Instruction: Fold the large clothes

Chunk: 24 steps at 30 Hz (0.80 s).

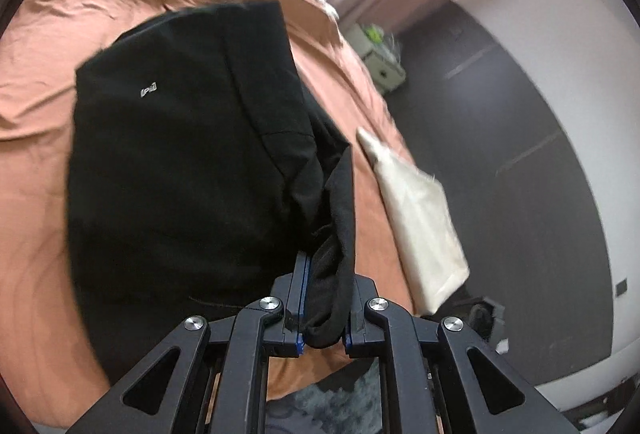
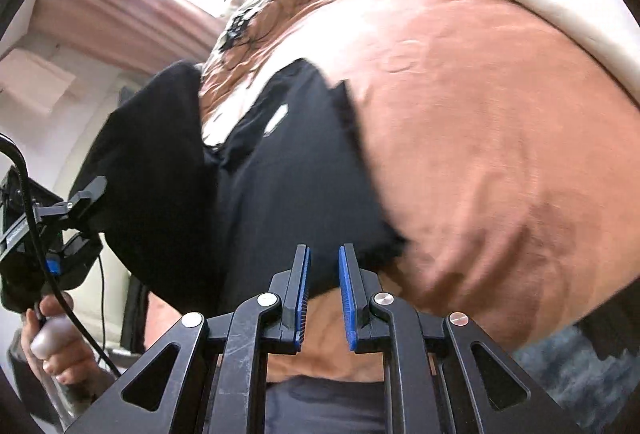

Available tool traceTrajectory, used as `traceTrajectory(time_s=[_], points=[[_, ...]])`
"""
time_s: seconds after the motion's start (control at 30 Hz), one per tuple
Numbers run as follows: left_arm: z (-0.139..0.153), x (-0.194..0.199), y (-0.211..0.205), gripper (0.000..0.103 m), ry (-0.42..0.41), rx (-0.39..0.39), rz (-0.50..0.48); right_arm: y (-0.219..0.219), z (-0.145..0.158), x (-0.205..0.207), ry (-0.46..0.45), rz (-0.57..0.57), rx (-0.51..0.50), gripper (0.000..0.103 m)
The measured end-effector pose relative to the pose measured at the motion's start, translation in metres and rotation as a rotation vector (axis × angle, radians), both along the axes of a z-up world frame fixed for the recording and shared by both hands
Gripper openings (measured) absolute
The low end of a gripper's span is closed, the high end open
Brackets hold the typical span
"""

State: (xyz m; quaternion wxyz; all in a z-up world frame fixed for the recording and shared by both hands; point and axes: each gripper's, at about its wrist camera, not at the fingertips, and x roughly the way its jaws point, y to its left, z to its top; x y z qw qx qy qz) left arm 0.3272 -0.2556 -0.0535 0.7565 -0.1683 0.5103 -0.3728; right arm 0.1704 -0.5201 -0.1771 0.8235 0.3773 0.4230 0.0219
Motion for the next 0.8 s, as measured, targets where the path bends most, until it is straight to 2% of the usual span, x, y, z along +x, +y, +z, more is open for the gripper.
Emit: traceTrajectory(time_s=[0.07,0.13,0.2,0.23,0.3,0.33,0.37,0.5,0.57,0.67,0.8], points=[[-0.013,0.0,-0.021,0.022,0.01,0.05,-0.041,-0.011,-0.006,-0.008,0.015,-0.03,0.001,0.015],[-0.024,0.0,-0.035,0.038,0.023,0.085,-0.092,-0.02,-0.013,-0.014,0.033,-0.054,0.009,0.016],[-0.024,0.001,-0.036,0.049,0.031,0.061,-0.123,-0.026,-0.018,-0.015,0.045,-0.067,0.012,0.016],[-0.023,0.003,-0.032,0.06,0.033,0.046,-0.132,-0.027,-0.018,-0.016,0.047,-0.069,0.012,0.017],[-0.02,0.009,-0.019,0.076,0.015,0.047,-0.105,-0.027,-0.017,-0.014,0.043,-0.064,0.013,0.021],[-0.018,0.012,-0.01,0.081,0.002,0.048,-0.084,-0.026,-0.016,-0.012,0.038,-0.06,0.017,0.031],[-0.014,0.016,0.005,0.082,-0.015,0.051,-0.052,-0.024,-0.013,-0.01,0.027,-0.058,0.023,0.041],[-0.01,0.03,0.051,0.082,-0.018,0.068,0.035,-0.014,0.003,-0.001,-0.051,-0.038,0.045,0.06],[-0.012,0.035,0.074,0.082,-0.009,0.075,0.082,-0.006,0.01,0.006,-0.086,-0.016,0.065,0.073],[-0.021,0.039,0.108,0.082,0.008,0.082,0.153,0.005,0.018,0.017,-0.119,0.01,0.074,0.08],[-0.039,0.036,0.138,0.082,0.041,0.088,0.237,0.02,0.018,0.038,-0.115,0.033,0.076,0.082]])
